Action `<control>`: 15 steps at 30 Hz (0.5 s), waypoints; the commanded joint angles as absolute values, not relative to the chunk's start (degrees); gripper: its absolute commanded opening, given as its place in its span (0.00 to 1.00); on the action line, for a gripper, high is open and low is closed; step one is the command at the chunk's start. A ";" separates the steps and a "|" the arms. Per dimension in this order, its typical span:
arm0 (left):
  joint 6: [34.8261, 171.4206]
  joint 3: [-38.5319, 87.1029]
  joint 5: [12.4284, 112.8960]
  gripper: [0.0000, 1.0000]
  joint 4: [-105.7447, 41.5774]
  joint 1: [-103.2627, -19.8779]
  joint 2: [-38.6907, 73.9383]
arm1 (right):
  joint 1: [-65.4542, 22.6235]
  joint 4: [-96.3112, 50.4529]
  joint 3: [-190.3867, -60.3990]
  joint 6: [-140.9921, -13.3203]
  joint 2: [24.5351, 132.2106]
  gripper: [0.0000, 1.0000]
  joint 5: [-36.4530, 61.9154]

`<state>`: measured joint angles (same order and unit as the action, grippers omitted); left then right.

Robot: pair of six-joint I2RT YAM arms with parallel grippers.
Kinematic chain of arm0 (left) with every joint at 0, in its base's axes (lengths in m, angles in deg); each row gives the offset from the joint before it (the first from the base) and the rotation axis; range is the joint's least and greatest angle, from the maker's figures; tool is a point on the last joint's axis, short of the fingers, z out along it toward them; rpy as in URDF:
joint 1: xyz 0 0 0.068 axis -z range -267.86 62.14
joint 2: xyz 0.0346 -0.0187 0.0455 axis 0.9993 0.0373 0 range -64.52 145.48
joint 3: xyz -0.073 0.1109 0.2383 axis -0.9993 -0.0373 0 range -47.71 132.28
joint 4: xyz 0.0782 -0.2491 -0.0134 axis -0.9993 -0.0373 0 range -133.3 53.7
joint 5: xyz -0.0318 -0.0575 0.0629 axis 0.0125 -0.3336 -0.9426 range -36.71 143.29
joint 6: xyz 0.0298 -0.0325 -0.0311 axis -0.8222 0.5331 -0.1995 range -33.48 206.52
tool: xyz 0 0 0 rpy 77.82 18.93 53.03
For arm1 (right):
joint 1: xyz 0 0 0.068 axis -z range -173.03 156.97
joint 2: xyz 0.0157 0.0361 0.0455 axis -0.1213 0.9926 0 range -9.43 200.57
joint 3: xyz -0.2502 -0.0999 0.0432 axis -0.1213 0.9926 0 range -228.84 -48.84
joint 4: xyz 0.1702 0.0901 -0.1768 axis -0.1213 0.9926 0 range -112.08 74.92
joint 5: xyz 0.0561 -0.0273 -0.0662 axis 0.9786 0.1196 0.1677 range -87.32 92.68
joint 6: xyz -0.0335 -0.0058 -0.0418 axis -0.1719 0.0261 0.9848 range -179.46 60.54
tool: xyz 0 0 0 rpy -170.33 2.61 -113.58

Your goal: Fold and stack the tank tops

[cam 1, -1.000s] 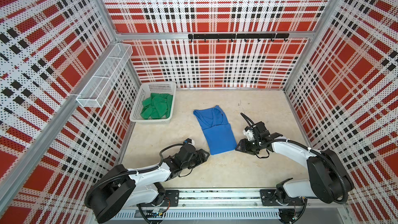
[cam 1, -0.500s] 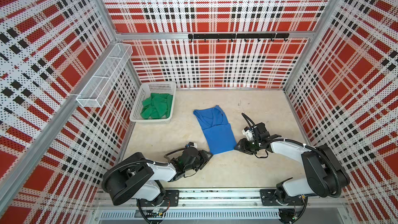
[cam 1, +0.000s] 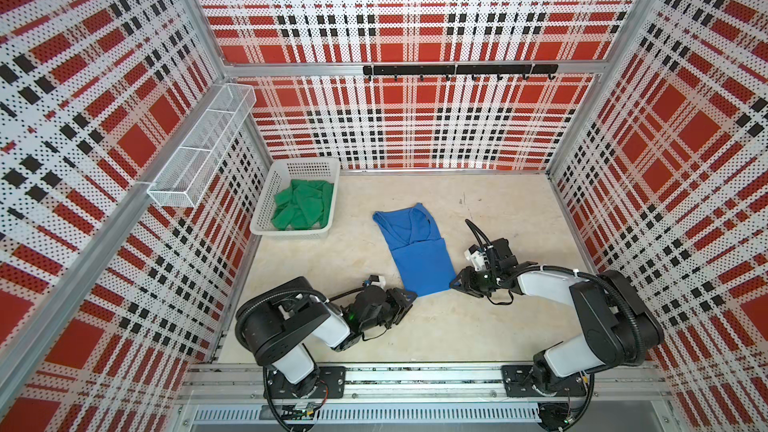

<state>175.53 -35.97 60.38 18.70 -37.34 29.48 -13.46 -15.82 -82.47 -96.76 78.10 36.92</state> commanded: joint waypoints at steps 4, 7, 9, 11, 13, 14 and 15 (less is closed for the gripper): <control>178.95 -36.75 59.50 0.37 23.37 -36.80 36.58 | -13.08 -20.06 -81.66 -97.46 80.42 0.34 35.90; 179.00 -35.84 59.83 0.26 26.02 -36.80 39.27 | -13.08 -21.25 -81.53 -97.69 80.91 0.25 36.08; 178.21 -35.58 60.08 0.15 26.14 -36.95 40.13 | -13.07 -21.25 -81.48 -97.54 81.06 0.15 36.18; 178.03 -36.49 59.55 0.03 26.44 -37.36 39.61 | -13.17 -20.38 -81.45 -97.09 80.46 0.04 35.96; 177.42 -37.44 59.49 0.00 26.41 -38.29 38.20 | -13.55 -19.29 -81.44 -96.69 79.53 0.00 35.72; 177.03 -37.75 59.52 0.00 26.09 -38.63 37.38 | -13.80 -18.68 -81.41 -96.50 79.01 0.00 35.43; 176.35 -37.87 59.68 0.00 25.14 -39.04 36.11 | -14.32 -17.65 -81.57 -96.18 78.28 0.00 35.01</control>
